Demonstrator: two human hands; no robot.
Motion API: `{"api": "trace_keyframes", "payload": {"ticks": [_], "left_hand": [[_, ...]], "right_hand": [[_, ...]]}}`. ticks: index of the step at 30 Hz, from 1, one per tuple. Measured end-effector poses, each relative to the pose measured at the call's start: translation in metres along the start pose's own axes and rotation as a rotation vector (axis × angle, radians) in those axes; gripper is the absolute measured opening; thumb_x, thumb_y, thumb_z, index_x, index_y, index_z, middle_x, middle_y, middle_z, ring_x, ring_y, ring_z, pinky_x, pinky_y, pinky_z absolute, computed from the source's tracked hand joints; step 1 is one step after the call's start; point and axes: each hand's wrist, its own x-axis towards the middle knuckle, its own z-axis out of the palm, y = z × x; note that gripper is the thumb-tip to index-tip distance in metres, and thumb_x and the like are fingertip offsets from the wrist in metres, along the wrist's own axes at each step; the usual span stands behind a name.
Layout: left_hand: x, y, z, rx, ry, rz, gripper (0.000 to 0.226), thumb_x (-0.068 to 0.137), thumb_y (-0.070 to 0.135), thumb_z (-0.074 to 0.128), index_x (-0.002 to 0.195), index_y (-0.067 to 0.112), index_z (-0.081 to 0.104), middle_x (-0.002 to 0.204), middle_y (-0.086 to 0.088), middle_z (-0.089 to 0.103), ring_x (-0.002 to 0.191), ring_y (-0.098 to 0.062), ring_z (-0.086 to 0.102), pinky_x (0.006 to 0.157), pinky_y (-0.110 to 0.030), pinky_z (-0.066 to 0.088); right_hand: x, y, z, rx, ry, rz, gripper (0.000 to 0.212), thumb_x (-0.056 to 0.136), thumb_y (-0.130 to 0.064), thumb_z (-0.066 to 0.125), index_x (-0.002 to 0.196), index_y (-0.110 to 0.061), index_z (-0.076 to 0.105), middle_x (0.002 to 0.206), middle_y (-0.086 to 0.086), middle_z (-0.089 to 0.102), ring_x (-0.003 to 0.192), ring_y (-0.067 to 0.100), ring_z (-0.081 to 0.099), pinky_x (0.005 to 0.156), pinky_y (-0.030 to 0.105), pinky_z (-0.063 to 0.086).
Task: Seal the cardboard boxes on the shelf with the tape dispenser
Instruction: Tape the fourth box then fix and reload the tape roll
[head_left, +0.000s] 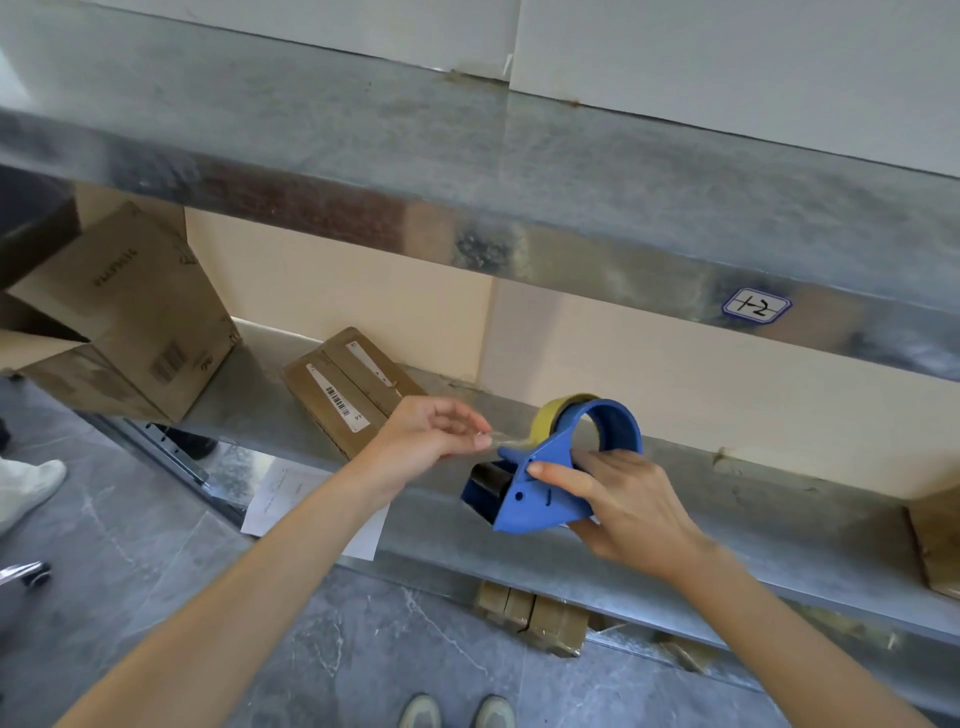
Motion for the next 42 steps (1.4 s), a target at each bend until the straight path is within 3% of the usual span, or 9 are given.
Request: {"api": "trace_keyframes", "payload": {"ticks": [5,9,14,17,21,25,34,38,42], "left_hand": [[-0.004,-0.009,0.005,0.216,0.016,0.274,0.016,0.083,0.001,0.075,0.081,0.017,0.075,0.079,0.008,0.074,0.078,-0.007,0.068,0.079,-0.019,0.052],[-0.008,-0.009,0.001,0.322,0.022,0.403,0.015,0.083,0.007,0.076,0.081,0.022,0.076,0.081,0.011,0.071,0.082,-0.010,0.065,0.080,-0.014,0.047],[-0.012,-0.015,0.006,0.441,0.010,0.498,0.016,0.085,0.006,0.074,0.081,0.021,0.074,0.083,0.013,0.064,0.085,-0.009,0.061,0.081,-0.013,0.042],[-0.012,-0.012,0.013,0.389,0.042,0.522,0.015,0.089,0.007,0.070,0.083,0.021,0.069,0.088,0.012,0.058,0.088,-0.012,0.058,0.081,-0.015,0.042],[-0.011,-0.015,0.017,0.368,0.032,0.472,0.019,0.092,0.005,0.065,0.084,0.021,0.062,0.093,0.007,0.063,0.091,-0.010,0.062,0.082,-0.017,0.048],[-0.016,-0.022,0.008,0.207,0.157,0.328,0.007,0.093,0.000,0.063,0.087,0.004,0.063,0.082,-0.001,0.073,0.079,-0.007,0.072,0.068,-0.019,0.055],[-0.039,-0.054,-0.011,-0.172,0.348,0.078,0.003,0.093,0.000,0.063,0.091,-0.003,0.062,0.084,-0.012,0.076,0.084,-0.026,0.074,0.070,-0.028,0.061],[-0.055,-0.073,-0.007,-0.539,0.242,-0.064,0.021,0.094,-0.005,0.057,0.103,0.013,0.053,0.080,-0.010,0.068,0.080,-0.024,0.068,0.068,-0.028,0.056],[-0.066,-0.080,-0.014,-0.641,0.199,-0.098,0.012,0.087,0.006,0.060,0.096,0.001,0.067,0.083,-0.011,0.065,0.081,-0.022,0.064,0.067,-0.027,0.056]], "right_hand": [[-0.002,-0.009,-0.004,0.144,-0.014,0.190,0.092,0.060,-0.021,0.093,0.135,-0.027,0.040,0.071,-0.006,0.064,0.049,0.015,0.053,0.044,0.020,0.034],[-0.008,-0.010,-0.004,0.199,-0.025,0.326,0.072,0.079,-0.049,0.069,0.138,-0.034,0.031,0.061,-0.009,0.056,0.045,0.011,0.046,0.049,0.011,0.020],[-0.011,0.000,-0.001,0.147,-0.167,0.318,0.071,0.083,-0.057,0.059,0.141,-0.043,0.020,0.069,-0.008,0.062,0.049,0.013,0.052,0.046,0.022,0.036],[-0.009,0.003,0.003,0.133,-0.281,0.260,0.072,0.083,-0.053,0.061,0.141,-0.045,0.019,0.084,-0.011,0.066,0.054,0.009,0.046,0.049,0.017,0.028],[0.000,0.008,0.002,0.183,-0.381,0.278,0.074,0.085,-0.058,0.060,0.135,-0.055,0.006,0.099,-0.012,0.066,0.066,0.007,0.049,0.059,0.022,0.033],[0.009,0.020,-0.003,0.235,-0.453,0.323,0.072,0.084,-0.065,0.061,0.132,-0.060,0.008,0.120,-0.014,0.060,0.082,0.011,0.056,0.070,0.026,0.038],[0.015,0.054,-0.010,0.246,-0.532,0.329,0.074,0.078,-0.065,0.067,0.128,-0.067,0.012,0.124,-0.019,0.059,0.089,0.013,0.060,0.079,0.029,0.046],[0.027,0.054,-0.001,0.314,-0.570,0.307,0.070,0.078,-0.061,0.070,0.134,-0.059,0.029,0.119,-0.024,0.056,0.087,0.009,0.057,0.074,0.021,0.040],[0.038,0.049,0.012,0.348,-0.601,0.270,0.069,0.078,-0.061,0.070,0.134,-0.058,0.030,0.117,-0.022,0.057,0.087,0.010,0.057,0.078,0.025,0.045]]}}
